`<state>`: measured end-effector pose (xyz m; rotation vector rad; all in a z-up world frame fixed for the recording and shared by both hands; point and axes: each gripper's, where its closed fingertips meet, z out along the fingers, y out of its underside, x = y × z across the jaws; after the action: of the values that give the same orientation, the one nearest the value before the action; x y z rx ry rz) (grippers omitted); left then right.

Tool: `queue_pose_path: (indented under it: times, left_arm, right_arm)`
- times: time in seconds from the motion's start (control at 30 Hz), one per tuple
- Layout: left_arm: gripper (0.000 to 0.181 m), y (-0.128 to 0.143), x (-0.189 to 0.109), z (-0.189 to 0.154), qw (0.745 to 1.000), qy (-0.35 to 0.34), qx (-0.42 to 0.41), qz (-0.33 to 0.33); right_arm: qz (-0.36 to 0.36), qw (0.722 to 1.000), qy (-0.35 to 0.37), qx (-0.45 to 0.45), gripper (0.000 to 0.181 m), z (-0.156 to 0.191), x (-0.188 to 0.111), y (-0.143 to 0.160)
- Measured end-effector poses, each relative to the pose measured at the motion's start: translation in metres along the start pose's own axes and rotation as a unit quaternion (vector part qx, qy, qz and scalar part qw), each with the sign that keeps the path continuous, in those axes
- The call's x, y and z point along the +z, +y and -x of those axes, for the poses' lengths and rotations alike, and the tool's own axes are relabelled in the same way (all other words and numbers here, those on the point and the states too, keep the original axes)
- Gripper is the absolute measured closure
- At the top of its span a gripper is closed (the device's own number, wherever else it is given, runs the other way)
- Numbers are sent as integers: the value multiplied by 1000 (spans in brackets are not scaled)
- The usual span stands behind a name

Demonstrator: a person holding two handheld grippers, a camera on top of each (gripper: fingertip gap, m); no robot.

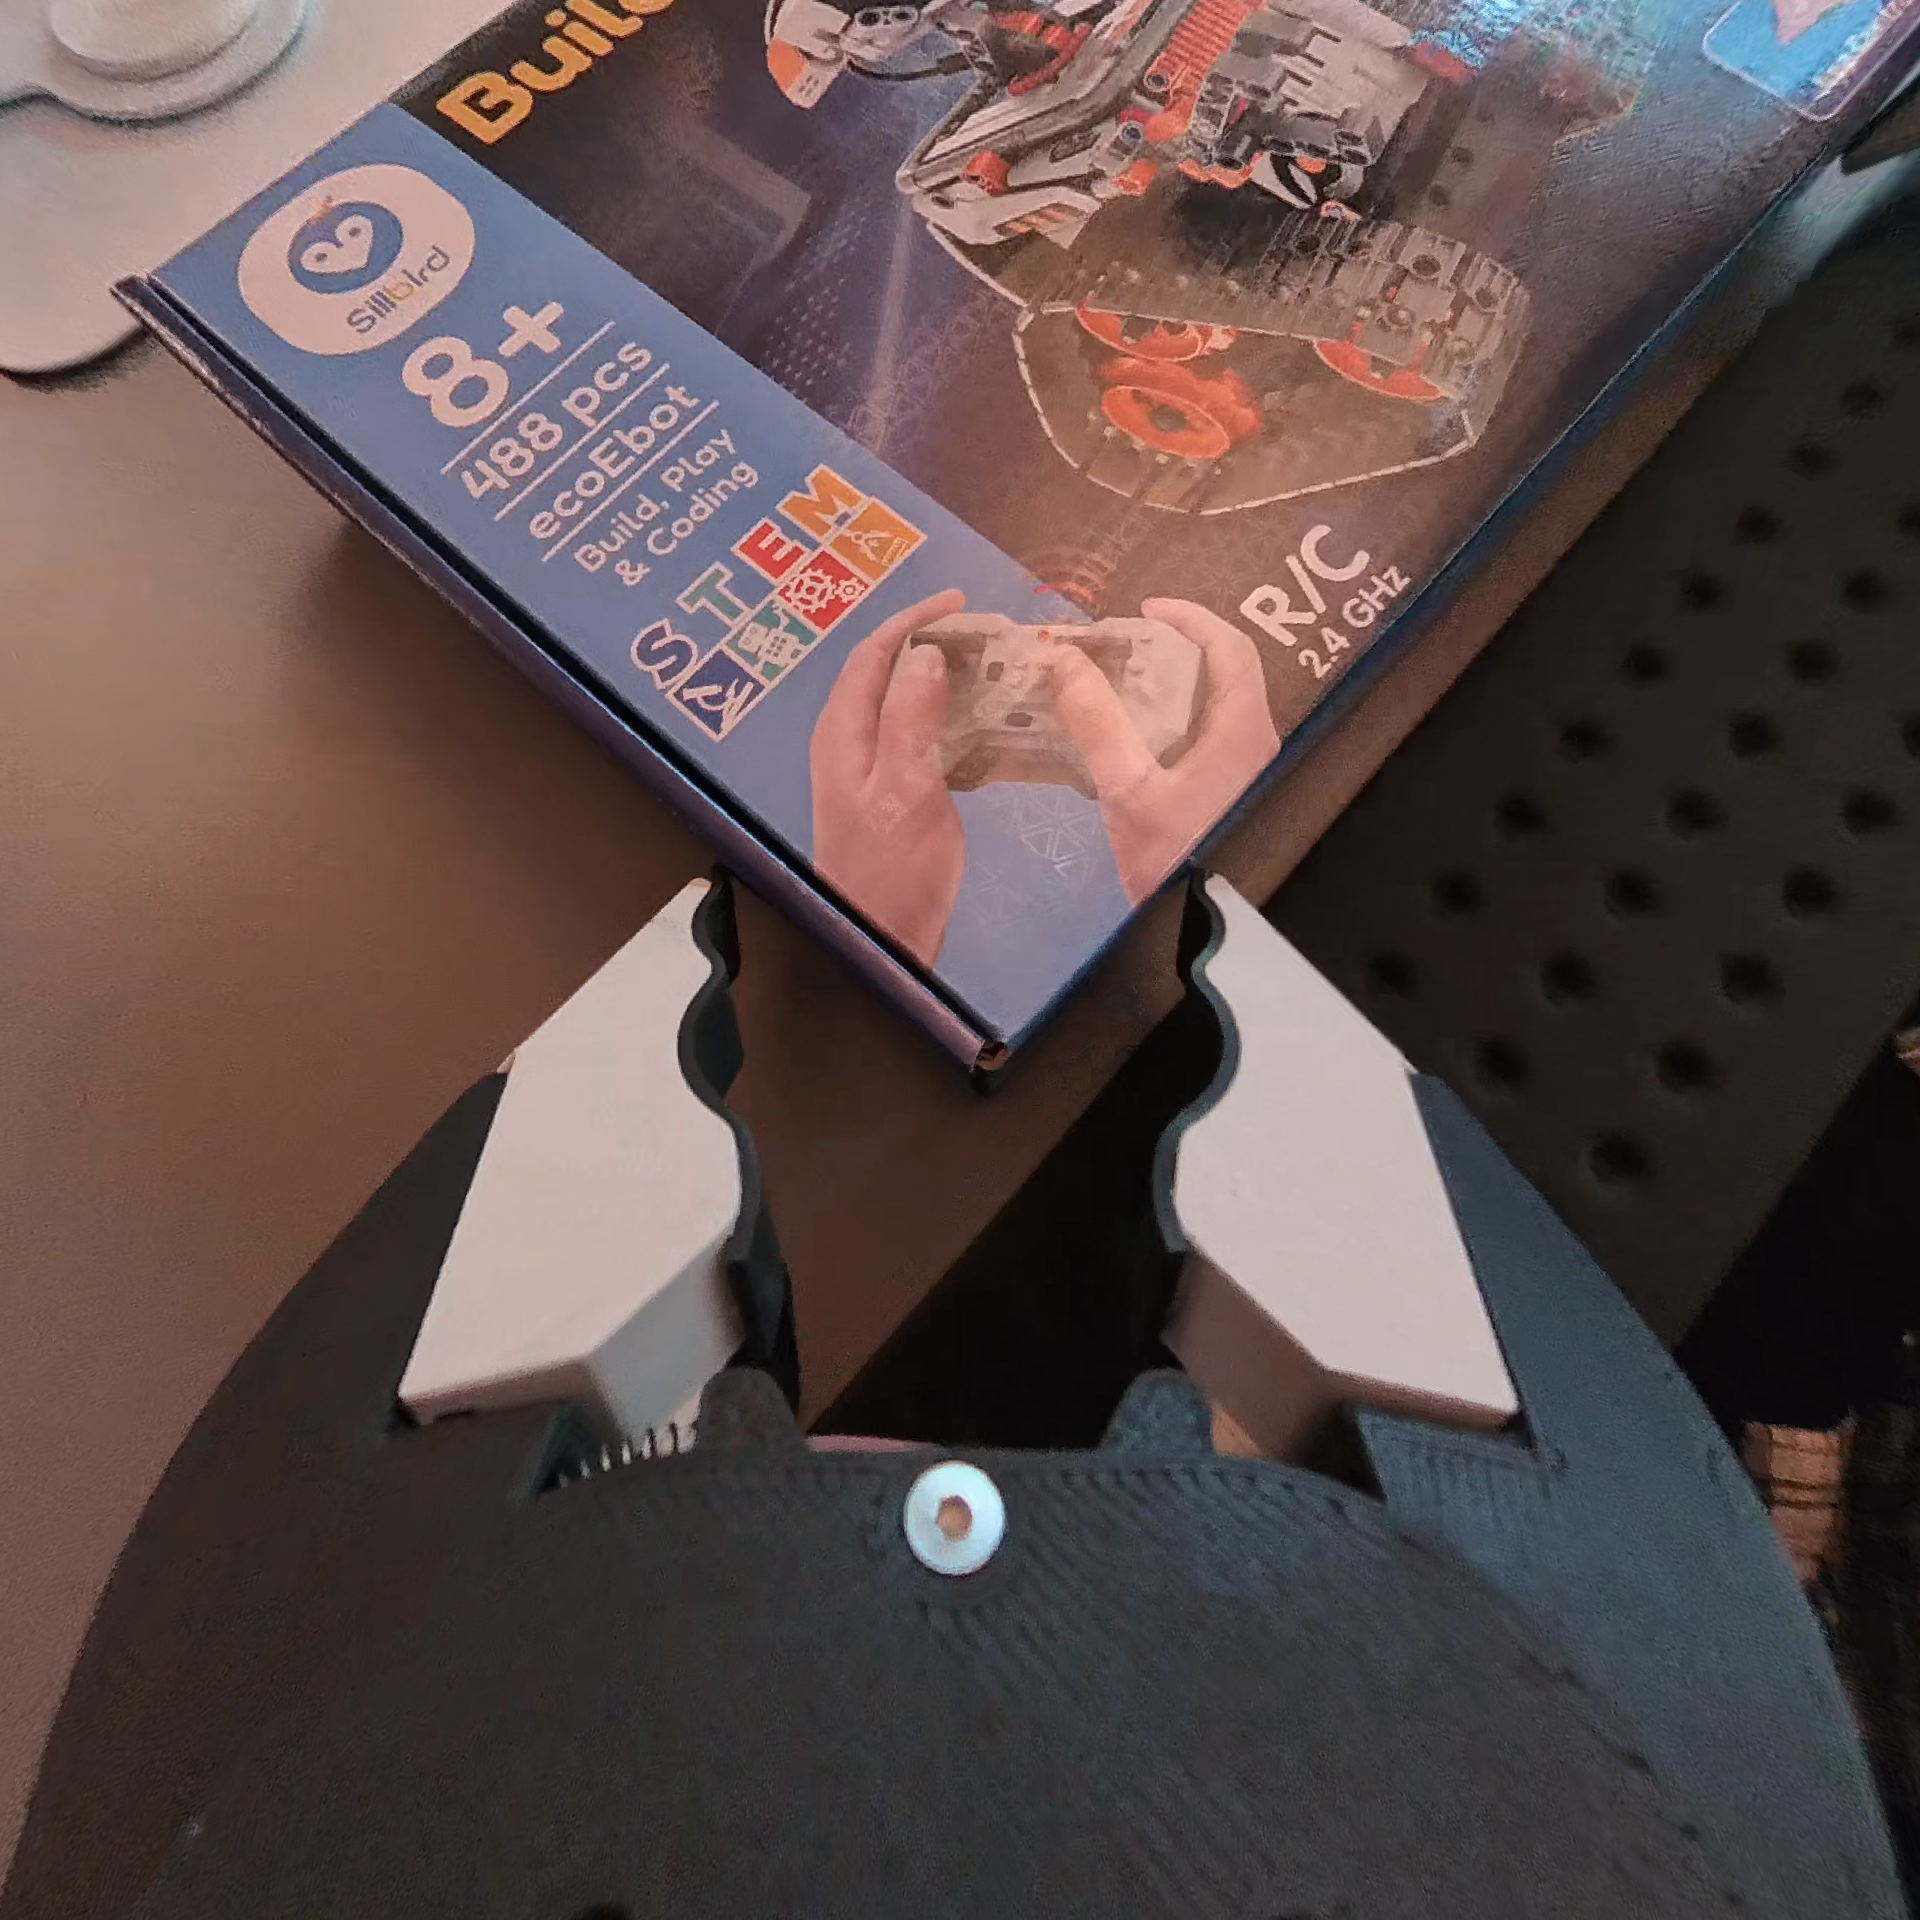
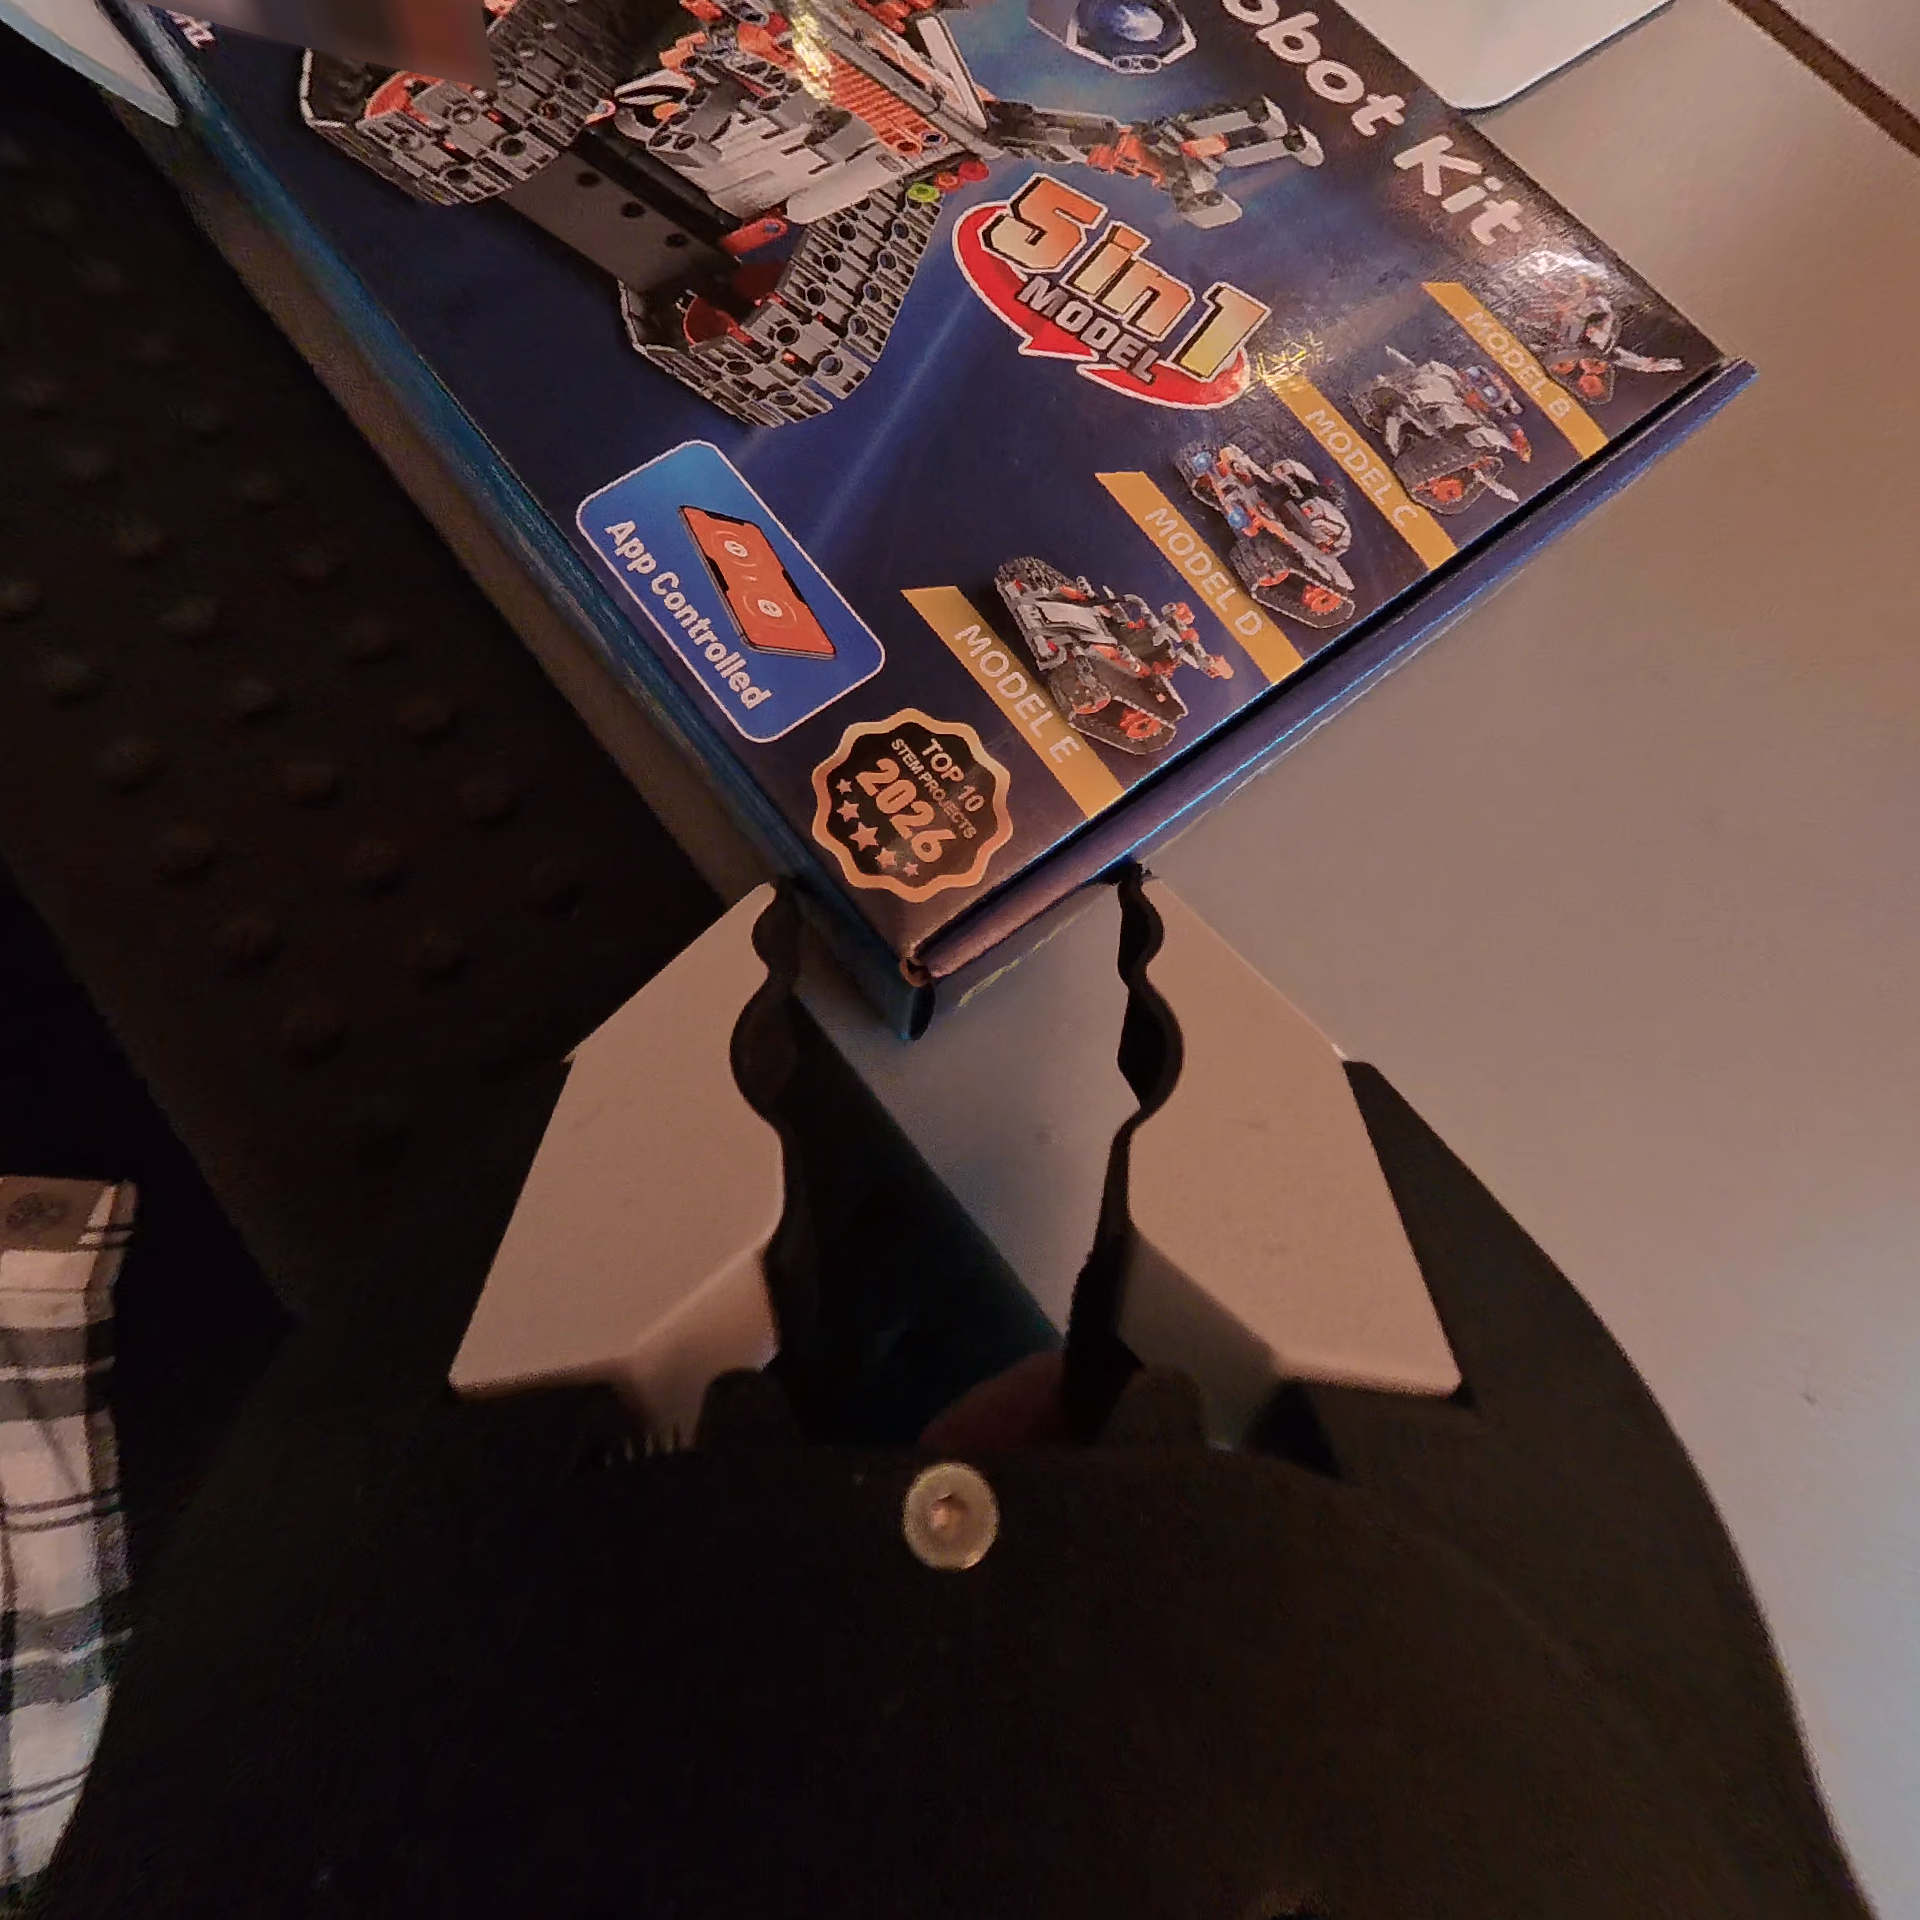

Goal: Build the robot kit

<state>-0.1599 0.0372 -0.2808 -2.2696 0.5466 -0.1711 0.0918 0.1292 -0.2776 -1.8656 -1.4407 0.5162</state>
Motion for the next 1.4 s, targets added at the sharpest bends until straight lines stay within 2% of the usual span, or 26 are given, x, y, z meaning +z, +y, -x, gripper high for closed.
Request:
queue_pose_path:
  times: [0.17, 0.2, 0.23, 0.3, 0.33, 0.37, 0.47, 0.5, 0.53, 0.63, 0.67, 0.7, 0.77, 1.07, 1.13, 1.33, 1.4]
  left_arm:
    - [100, -14, 15, 17, 1000, -13, -6, 9]
    - [96, -15, 13, 22, 999, -32, -9, 15]
    - [84, -19, 9, 27, 998, -64, 1, 16]
    - [70, -32, -2, 26, 994, -110, 22, 3]
    - [67, -42, -7, 22, 992, -123, 24, -10]
    - [66, -52, -10, 19, 990, -138, 23, -25]
    - [67, -80, -8, 5, 980, -187, 37, -59]
    - [77, -87, -4, -1, 977, -198, 47, -67]
    - [93, -92, 1, -6, 975, -204, 50, -71]
    - [148, -113, 10, -25, 973, -199, 40, -112]
    - [174, -116, 14, -32, 973, -195, 49, -112]
    - [181, -117, 19, -38, 974, -188, 57, -108]
    - [181, -110, 29, -45, 977, -184, 66, -80]
    - [181, -102, 36, -59, 979, -176, 72, -69]
    - [172, -105, 35, -60, 980, -173, 70, -75]
    - [114, -107, 25, -50, 975, -192, 65, -90]
    - [92, -106, 19, -40, 972, -206, 62, -95]
  right_arm:
    - [9, 1000, 16, 12, 124, -22, 8, -5]
    - [12, 999, 30, 11, 127, -27, 7, -6]
    - [11, 998, 58, 5, 127, -33, 4, -9]
    - [10, 993, 120, -15, 110, -40, -6, -19]
    - [6, 990, 137, -21, 96, -39, -9, -26]
    - [1, 989, 148, -23, 91, -35, -12, -34]
    - [-30, 981, 184, -42, 102, -19, -19, -65]
    - [-50, 980, 187, -42, 105, -10, -21, -77]
    - [-79, 981, 177, -28, 118, -1, -21, -90]
    - [-147, 979, 136, 18, 166, 22, -15, -117]
    - [-155, 979, 133, 23, 181, 27, -11, -119]
    - [-156, 979, 127, 31, 181, 30, -5, -120]
    - [-143, 981, 127, 38, 181, 34, 4, -115]
    - [-133, 982, 116, 64, 180, 42, 13, -101]
    - [-132, 982, 121, 63, 171, 41, 11, -102]
    - [-120, 980, 150, 61, 106, 23, 4, -96]
    - [-108, 981, 154, 56, 93, 16, 2, -90]
